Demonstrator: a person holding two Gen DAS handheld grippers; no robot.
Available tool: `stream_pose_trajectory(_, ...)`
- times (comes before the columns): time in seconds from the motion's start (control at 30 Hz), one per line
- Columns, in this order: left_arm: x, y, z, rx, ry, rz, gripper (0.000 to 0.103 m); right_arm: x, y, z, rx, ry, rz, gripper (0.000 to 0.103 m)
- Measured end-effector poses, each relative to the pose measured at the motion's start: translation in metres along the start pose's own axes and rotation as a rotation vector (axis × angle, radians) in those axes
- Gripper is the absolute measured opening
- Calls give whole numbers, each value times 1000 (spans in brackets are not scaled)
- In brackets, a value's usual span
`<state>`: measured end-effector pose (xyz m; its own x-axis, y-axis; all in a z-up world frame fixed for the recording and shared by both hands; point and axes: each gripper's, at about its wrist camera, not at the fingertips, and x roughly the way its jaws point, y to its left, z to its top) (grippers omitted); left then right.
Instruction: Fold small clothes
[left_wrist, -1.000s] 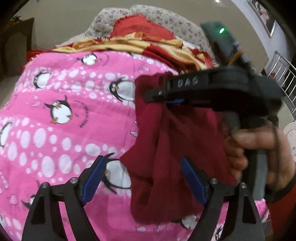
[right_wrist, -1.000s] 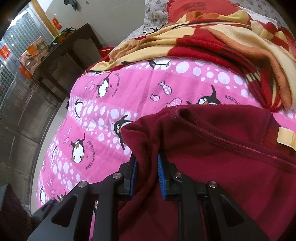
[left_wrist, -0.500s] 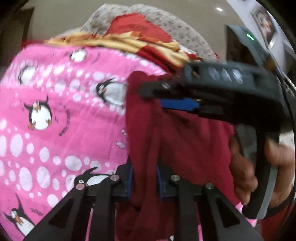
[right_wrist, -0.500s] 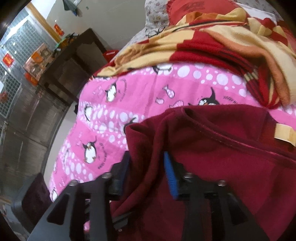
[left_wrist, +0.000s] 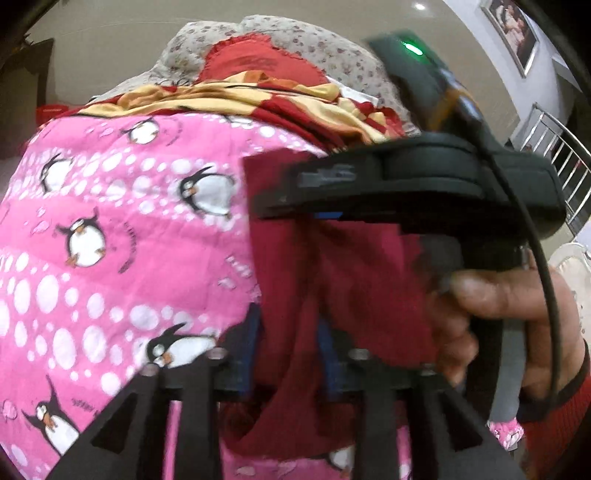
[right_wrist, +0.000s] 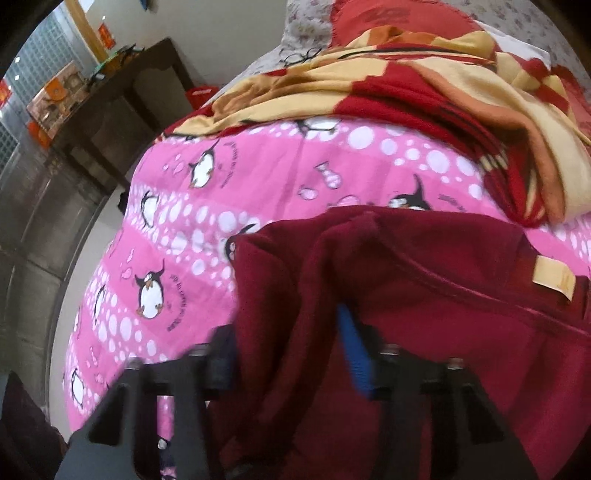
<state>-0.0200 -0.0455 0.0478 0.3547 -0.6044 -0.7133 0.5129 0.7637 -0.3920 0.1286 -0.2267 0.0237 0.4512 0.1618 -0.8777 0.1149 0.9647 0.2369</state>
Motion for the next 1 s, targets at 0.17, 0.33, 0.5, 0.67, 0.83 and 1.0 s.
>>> stream_pose_trajectory(0.17,0,12,-10,-13,-20,58,82,-9,-21,-7,47,-30,72,27)
stream_pose_trajectory(0.33,20,18,-12,-47,37,56,78,-14,-23,-10,40,-53,96,27)
stream_pose_trajectory(0.5,9,1,-8,-20,34,19,28,-28,-27,-14,36,-74,99,24)
stream_pose_trajectory(0.67,-14,-36,0,34,-1,-20,24,-67,-38,-19,26,-138,111,22)
stream_pose_trajectory(0.83,-20,-91,11,106,-11,-87,23,-117,-64,-27,28,-207,72,22)
stream_pose_trajectory(1.0,-1,-160,20,186,11,-166,22,-162,-109,-45,66,-262,5,22)
